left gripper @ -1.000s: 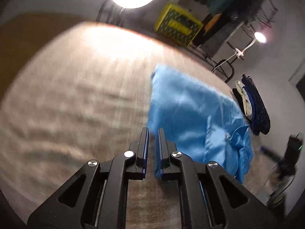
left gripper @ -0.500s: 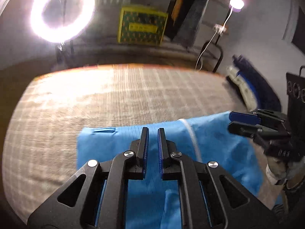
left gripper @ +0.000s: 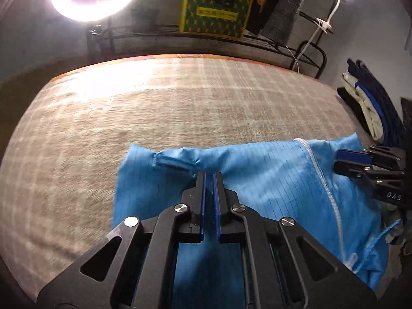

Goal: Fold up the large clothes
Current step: 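Grasp the coat's collar edge with the left tool, then grasp the blue coat's shoulder with the left tool while the right tool grasps the zipper side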

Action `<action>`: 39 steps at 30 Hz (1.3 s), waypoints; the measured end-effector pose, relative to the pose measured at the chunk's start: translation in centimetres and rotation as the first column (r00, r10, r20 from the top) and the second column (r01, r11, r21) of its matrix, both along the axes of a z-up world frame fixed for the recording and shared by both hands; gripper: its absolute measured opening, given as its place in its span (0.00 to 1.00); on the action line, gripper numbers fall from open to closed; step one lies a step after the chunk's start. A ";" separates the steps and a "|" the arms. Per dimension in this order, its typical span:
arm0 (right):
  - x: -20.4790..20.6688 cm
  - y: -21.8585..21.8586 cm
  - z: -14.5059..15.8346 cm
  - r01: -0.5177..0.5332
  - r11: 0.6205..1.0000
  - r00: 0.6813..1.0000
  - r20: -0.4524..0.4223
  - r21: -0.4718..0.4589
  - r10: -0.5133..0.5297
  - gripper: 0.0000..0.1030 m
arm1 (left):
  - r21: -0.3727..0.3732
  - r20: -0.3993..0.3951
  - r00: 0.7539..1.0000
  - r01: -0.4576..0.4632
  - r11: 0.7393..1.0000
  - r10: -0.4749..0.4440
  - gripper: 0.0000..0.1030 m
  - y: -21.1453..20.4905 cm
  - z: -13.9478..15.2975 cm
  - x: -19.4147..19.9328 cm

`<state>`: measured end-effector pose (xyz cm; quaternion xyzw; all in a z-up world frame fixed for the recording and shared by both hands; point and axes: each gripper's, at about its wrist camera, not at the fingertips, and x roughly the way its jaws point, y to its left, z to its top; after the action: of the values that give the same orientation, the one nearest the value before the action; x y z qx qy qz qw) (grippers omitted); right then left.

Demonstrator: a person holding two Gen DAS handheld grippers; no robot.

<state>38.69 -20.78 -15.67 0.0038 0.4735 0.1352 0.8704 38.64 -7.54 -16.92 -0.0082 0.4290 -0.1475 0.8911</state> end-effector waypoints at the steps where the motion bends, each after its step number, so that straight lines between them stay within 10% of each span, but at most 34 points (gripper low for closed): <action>1: -0.8 -0.5 0.7 0.011 1.000 1.000 0.014 0.020 -0.011 0.27 | -0.025 0.010 1.000 -0.008 1.000 0.009 0.05 0.8 0.7 -0.7; 7: -7.2 -3.1 3.0 0.012 0.997 0.997 0.077 0.071 -0.018 0.28 | -0.102 0.033 0.999 -0.010 0.995 0.013 0.05 4.8 2.8 -5.2; 23: -13.9 -4.1 0.1 0.060 0.996 0.997 -0.044 0.072 -0.057 0.28 | -0.008 -0.016 0.999 -0.037 0.999 0.037 0.05 7.1 -1.0 -10.2; 26: -15.2 -5.2 1.0 0.073 0.990 0.997 -0.042 0.125 -0.068 0.37 | -0.100 -0.031 0.996 -0.085 0.991 0.082 0.07 9.6 -0.2 -11.1; 30: -16.4 -7.8 3.0 0.139 0.954 0.986 0.049 0.265 -0.157 0.73 | -0.334 -0.101 0.986 -0.156 0.930 0.130 0.57 13.6 0.5 -11.5; 34: -15.4 -9.3 2.9 0.171 0.917 0.977 0.058 0.361 -0.205 0.85 | -0.581 -0.254 0.964 -0.221 0.784 0.084 0.59 16.4 -0.9 -10.5; 39: -13.3 -11.0 0.1 0.240 0.840 0.971 -0.097 0.487 -0.221 0.82 | -0.607 -0.323 0.946 -0.237 0.758 0.037 0.59 16.7 -2.7 -9.7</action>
<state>25.37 -31.77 -15.58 0.2861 0.4350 0.1465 0.8411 28.93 9.11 -19.65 -0.3638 0.4780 -0.2151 0.7700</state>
